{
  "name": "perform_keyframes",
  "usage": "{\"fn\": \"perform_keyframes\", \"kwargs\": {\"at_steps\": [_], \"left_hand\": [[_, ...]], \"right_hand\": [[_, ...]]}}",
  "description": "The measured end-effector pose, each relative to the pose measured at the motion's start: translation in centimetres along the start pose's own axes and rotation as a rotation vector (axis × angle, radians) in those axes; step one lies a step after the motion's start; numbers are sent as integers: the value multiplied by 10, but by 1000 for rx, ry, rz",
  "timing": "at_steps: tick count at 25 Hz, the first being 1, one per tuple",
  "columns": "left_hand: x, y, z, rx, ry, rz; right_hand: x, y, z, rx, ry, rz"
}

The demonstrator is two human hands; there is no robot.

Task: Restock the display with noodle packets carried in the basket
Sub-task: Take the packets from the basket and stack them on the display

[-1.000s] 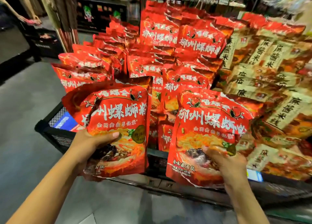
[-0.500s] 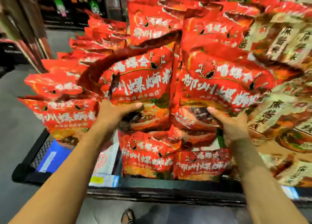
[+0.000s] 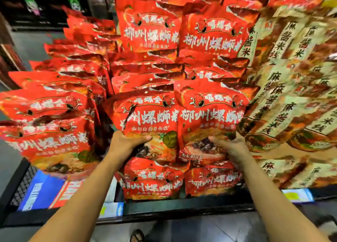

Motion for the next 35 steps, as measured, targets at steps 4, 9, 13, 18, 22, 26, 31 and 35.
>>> {"fn": "perform_keyframes", "kwargs": {"at_steps": [4,9,13,18,22,26,31,35], "left_hand": [[5,9,30,-256,-3,101],[10,15,72,-307,-93,142],[-5,9,72,-348,-41,152],[-11,-6,77,-512,-30,243],[-7,-2,82,-540,-63,223],[-17,0,77,-353,-67,134],[-24,37,103,58,-267,146],[-21,36,136,588,-431,-12]], "right_hand": [[-5,8,-18,27,51,-16],[-11,23,-74,234,195,-20],[-22,25,-106,222,168,-143],[-34,22,-103,490,82,-182],[-35,28,-90,690,82,-67],[-43,46,-82,633,94,7],[-55,81,-101,214,236,102],[-84,87,-152,-569,524,239]]}}
Point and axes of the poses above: each hand's wrist, its own x-axis towards the middle knuckle, its own y-axis out of the back of the hand, z = x × y, the point moved 3 cm from there along x, towards the middle knuckle, and after that the axes turned 9 degrees about -y, right-handed, at the moved point
